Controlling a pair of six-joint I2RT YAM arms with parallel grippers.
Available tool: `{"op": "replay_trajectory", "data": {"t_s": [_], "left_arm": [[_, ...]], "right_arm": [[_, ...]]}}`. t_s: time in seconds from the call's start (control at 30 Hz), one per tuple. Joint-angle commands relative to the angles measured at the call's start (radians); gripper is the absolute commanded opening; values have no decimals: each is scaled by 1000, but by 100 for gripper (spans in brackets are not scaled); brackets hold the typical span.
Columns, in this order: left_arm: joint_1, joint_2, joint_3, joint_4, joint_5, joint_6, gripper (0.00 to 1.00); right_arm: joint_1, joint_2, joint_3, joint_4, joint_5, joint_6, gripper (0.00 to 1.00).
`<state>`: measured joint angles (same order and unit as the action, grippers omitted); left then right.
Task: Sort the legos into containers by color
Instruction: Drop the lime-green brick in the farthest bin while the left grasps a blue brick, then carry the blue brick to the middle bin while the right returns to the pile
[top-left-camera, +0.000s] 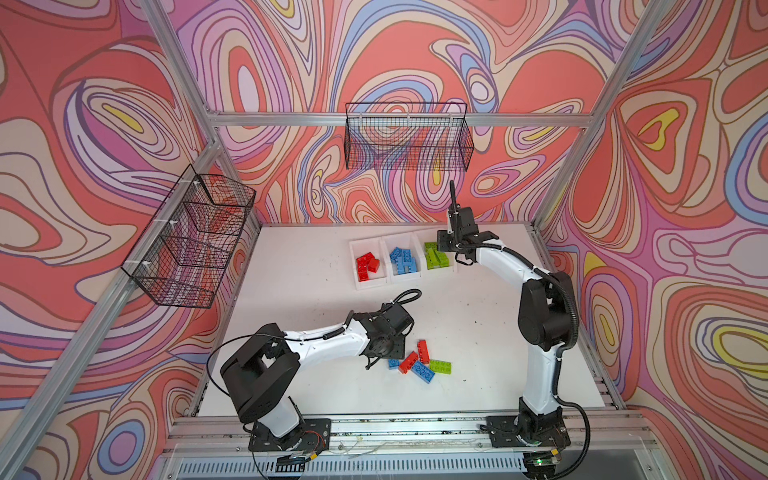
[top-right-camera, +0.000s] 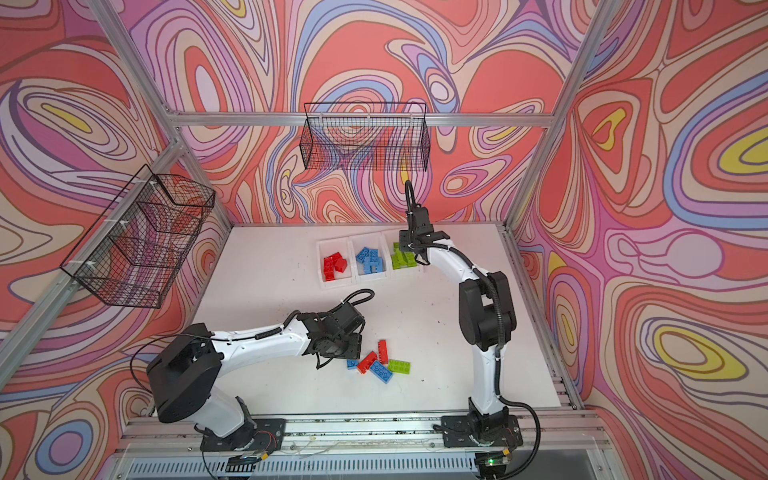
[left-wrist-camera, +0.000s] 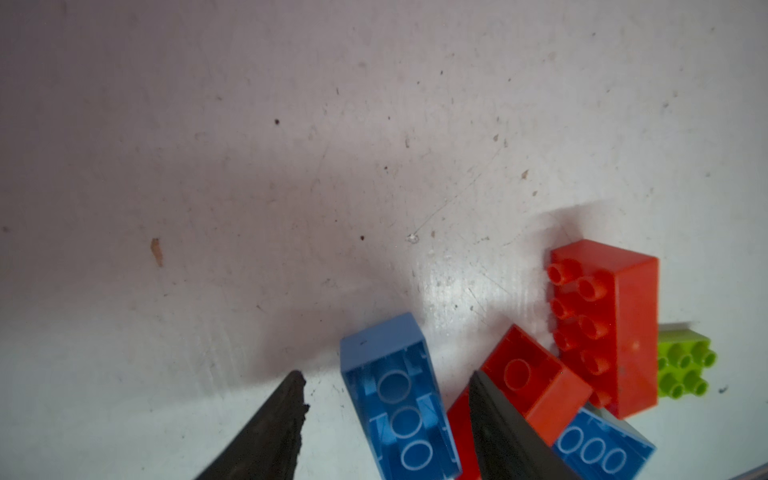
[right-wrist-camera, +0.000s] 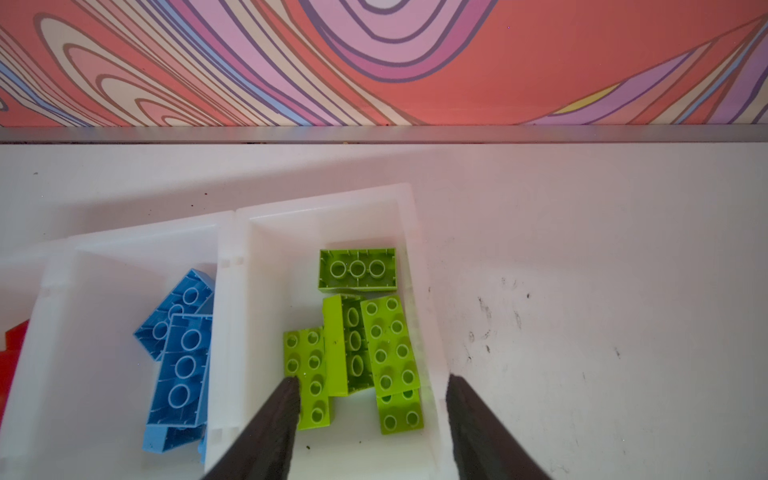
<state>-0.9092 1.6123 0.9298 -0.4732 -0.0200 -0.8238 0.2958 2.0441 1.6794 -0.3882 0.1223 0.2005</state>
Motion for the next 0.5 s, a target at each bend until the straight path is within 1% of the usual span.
{"op": "replay_trajectory", "data": {"t_s": [0.0,0.1,0.17,0.27,0.37,0.43,0.47], "left_arm": [[-1,52,33,-22,33,4,65],[-1,89,33,2,70,33,63],[1,100,30,8,77,40,60],[5,99,29,14,77,47,52],[14,85,29,12,68,57,41],[27,75,29,13,67,70,31],[35,72,32,11,68,77,27]], "right_arm": [[-3,-40,-27,14,-2,15,60],[-3,-53,-48,20,-1,26,60],[-3,-65,-69,20,-4,34,59],[-3,-103,-130,36,1,43,59],[-3,-143,-183,45,12,52,59],[-3,-166,-213,45,14,58,58],[-3,-175,-224,46,16,62,58]]}}
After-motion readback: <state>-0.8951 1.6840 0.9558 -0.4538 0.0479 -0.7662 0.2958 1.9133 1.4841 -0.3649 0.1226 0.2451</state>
